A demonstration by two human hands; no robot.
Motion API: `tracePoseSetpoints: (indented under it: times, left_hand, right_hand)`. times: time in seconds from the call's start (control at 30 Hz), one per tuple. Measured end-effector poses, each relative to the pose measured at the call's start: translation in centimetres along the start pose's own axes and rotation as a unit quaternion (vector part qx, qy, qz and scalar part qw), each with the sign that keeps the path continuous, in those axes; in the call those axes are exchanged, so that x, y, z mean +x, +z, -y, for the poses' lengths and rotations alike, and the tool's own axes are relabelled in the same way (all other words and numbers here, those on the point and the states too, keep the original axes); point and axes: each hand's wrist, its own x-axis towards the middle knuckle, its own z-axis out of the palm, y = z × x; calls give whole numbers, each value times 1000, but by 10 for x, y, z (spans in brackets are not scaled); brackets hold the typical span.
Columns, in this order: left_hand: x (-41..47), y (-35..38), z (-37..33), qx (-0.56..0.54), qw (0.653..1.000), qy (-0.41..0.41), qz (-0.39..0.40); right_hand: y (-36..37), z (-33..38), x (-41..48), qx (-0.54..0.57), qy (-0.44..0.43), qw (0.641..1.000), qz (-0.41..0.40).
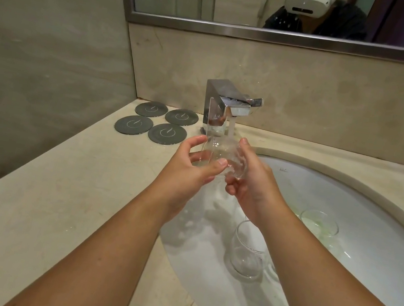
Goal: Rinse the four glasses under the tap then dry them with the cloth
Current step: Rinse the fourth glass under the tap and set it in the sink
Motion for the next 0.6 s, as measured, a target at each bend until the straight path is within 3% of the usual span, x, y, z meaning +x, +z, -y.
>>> tracePoseSetpoints:
  times: [0.37,0.6]
  left_hand:
    - [6,2,6,39,999,14,0]
    - [5,-3,7,70,996,48,-19]
  right_hand:
    - [-1,-2,1,-23,-70,997,-30]
    - [2,0,-1,-15,-13,1000,1]
